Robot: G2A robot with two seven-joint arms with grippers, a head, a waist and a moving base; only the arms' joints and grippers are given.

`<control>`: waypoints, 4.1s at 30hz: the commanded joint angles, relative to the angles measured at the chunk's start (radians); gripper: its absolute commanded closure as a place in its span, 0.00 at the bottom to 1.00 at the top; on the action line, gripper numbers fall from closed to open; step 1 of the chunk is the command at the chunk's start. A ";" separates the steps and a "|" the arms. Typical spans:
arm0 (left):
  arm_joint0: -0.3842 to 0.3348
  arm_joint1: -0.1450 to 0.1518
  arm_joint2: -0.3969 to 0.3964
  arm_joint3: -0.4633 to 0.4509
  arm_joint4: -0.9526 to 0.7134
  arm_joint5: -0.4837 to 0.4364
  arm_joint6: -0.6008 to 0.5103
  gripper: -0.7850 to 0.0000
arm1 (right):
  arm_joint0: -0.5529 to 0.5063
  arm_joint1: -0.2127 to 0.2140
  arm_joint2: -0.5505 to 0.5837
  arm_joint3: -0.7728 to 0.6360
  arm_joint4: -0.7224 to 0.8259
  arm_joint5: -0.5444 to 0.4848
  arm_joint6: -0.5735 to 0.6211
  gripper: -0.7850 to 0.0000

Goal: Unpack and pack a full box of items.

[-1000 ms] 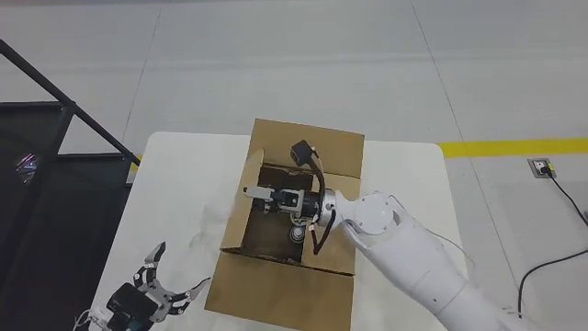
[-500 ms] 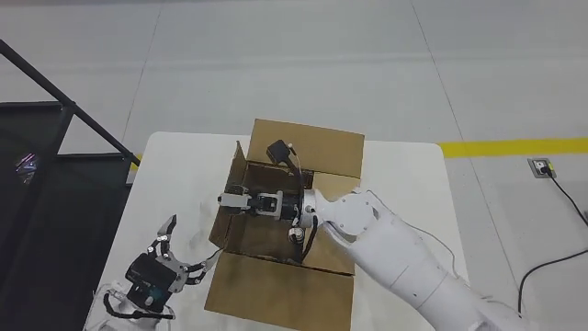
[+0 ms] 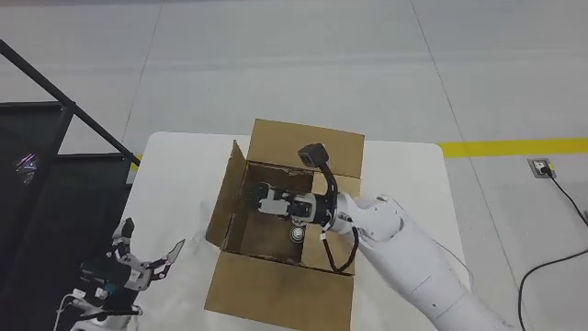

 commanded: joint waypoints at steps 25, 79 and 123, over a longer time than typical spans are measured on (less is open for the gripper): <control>-0.090 -0.023 0.074 0.252 -0.052 0.117 -0.131 0.00 | -0.230 0.081 0.212 -0.215 -0.191 0.191 -0.044 0.00; -0.547 -0.063 0.271 0.695 0.014 0.193 -0.167 0.00 | -0.285 0.095 0.245 -0.208 -0.156 0.262 -0.051 0.00; -0.291 -0.020 0.148 0.503 0.157 -0.025 0.027 0.00 | 0.101 -0.077 -0.062 0.210 -0.124 0.552 -0.104 0.00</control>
